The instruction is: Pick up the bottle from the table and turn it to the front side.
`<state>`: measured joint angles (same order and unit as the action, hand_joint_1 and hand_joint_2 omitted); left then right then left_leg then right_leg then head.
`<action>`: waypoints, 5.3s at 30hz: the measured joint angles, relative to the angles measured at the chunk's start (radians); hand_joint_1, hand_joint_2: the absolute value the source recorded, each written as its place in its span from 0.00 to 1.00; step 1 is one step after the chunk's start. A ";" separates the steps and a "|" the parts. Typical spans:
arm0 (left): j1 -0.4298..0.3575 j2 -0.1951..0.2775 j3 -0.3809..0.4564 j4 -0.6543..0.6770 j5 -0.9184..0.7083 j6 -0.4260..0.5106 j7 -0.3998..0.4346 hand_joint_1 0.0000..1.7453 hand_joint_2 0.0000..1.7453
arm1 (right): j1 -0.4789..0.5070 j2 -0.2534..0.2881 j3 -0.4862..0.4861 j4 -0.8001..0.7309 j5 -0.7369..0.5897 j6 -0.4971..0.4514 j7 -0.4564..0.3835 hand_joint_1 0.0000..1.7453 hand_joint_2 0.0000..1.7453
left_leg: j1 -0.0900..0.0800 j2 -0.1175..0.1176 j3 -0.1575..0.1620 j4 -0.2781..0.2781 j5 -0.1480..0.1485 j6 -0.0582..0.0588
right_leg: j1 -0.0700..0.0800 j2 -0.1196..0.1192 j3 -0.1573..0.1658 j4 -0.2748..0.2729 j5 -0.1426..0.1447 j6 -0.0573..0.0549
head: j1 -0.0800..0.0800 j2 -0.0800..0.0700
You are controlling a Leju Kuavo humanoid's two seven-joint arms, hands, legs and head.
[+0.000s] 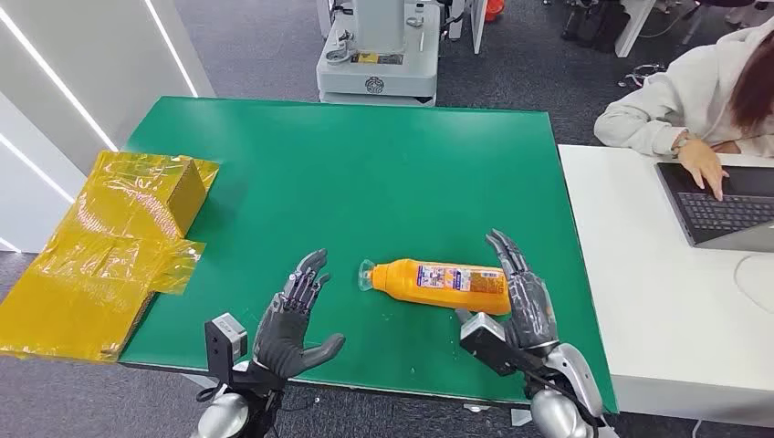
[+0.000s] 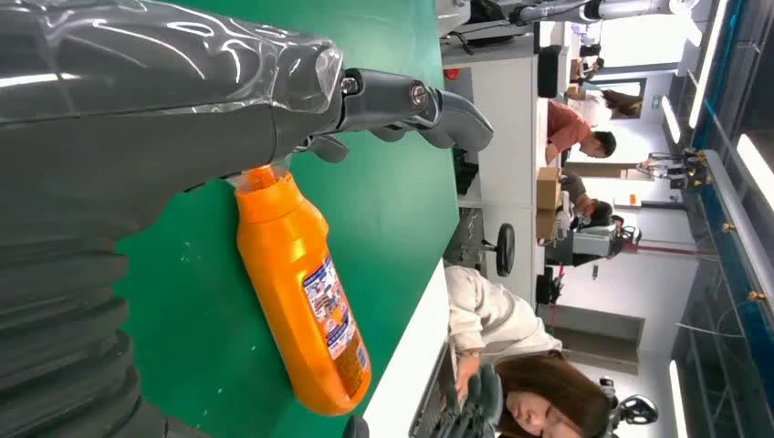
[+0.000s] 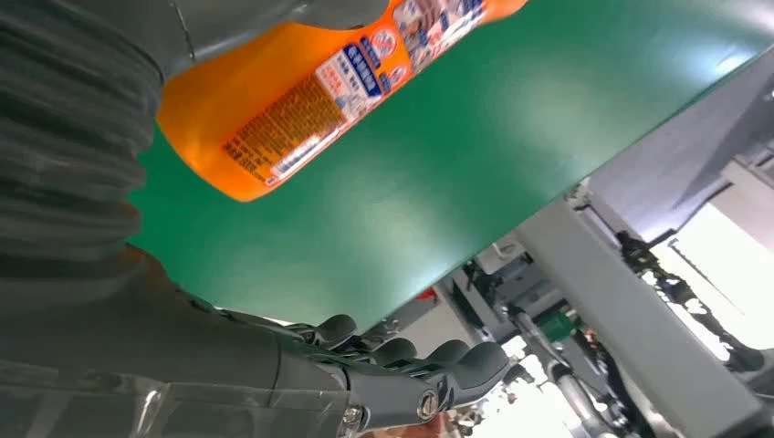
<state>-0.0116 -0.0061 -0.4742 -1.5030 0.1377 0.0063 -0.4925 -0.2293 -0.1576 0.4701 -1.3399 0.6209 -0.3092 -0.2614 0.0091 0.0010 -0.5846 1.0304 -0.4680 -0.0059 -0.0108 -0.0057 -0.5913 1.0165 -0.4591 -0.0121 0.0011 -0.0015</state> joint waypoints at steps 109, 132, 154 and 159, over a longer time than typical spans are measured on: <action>-0.716 -0.102 -0.099 0.530 0.233 -0.267 0.295 1.00 1.00 | -0.226 0.200 0.161 0.404 -0.360 0.255 -0.109 1.00 1.00 | 0.001 -0.001 -0.006 0.004 0.004 0.002 | 0.001 0.000 -0.004 0.001 0.004 0.002 | 0.000 0.000; -0.767 -0.087 -0.144 0.566 -0.241 -0.085 0.222 1.00 1.00 | -0.180 0.208 0.063 0.345 -0.352 0.260 -0.102 0.00 1.00 | 0.001 0.001 -0.007 0.005 0.004 0.002 | 0.001 0.002 -0.005 0.001 0.005 0.002 | 0.000 0.000; -0.939 0.048 -0.169 0.617 -1.670 0.451 0.461 1.00 1.00 | -0.193 0.190 0.030 0.285 -0.378 0.266 -0.189 0.00 1.00 | 0.001 0.002 -0.009 0.005 0.005 0.002 | 0.001 0.003 -0.007 0.001 0.007 0.002 | 0.000 0.000; -0.985 0.101 -0.247 0.694 -1.699 0.419 0.499 1.00 1.00 | -0.164 0.151 0.029 0.238 -0.396 0.220 -0.200 0.00 1.00 | 0.001 0.002 -0.009 0.005 0.005 0.002 | 0.001 0.004 -0.007 0.001 0.007 0.002 | 0.000 0.000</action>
<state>-0.9969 0.0944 -0.7210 -0.8094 -1.5611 0.4254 0.0061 -0.3937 -0.0070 0.4987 -1.1018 0.2248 -0.0893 -0.4610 0.0099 0.0033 -0.5932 1.0357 -0.4632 -0.0041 -0.0097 -0.0020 -0.5986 1.0177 -0.4521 -0.0097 0.0011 -0.0015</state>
